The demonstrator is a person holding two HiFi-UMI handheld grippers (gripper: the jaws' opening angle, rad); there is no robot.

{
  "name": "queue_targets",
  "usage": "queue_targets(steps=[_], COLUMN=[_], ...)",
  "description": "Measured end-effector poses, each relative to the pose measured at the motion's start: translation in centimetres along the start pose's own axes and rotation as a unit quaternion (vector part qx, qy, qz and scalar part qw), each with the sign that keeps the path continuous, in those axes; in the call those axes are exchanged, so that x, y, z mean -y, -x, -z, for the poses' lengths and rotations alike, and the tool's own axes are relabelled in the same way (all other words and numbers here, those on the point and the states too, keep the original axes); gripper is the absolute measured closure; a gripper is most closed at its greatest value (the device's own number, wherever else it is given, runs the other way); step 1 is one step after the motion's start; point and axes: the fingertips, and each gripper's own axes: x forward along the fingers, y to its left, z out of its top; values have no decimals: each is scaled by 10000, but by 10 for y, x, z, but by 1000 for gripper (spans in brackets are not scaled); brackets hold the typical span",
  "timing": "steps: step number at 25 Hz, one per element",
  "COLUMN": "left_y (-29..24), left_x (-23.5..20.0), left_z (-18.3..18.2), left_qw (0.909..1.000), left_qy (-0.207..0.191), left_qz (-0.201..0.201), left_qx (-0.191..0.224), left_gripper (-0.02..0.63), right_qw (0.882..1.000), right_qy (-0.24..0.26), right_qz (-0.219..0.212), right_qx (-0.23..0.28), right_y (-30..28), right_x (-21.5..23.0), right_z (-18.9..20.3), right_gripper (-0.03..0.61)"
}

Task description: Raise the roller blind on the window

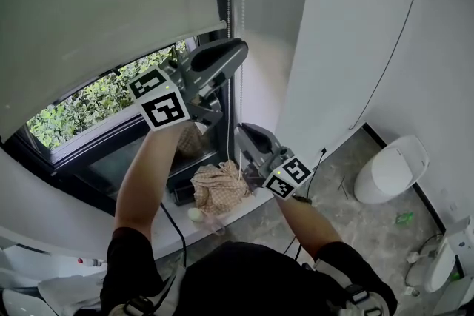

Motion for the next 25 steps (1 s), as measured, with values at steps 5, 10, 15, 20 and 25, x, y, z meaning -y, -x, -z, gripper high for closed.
queue_targets(steps=[5,10,15,20,25], left_y=[2,8,43,106,106], left_x=[-5,1,13,18,19], left_z=[2,8,92,197,196], left_qw=[9997,9993,9993,9958,9957], left_qy=[212,-247,-296,660,602], left_qz=[-35,-64,-155,-568,-634], left_qx=[130,265,-146,-274,-310], left_gripper=[598,600,600,600,600], right_qw=[10000,9999,9928,9645,9682], right_qy=[-35,-51,-331,-859,-524], right_qz=[39,72,311,670,408], right_qx=[2,-113,-1107,-2406,-2414], right_y=[1,5,44,111,100], right_x=[3,4,8,11,7], right_z=[1,13,106,208,190], right_gripper=[561,562,561,561,534])
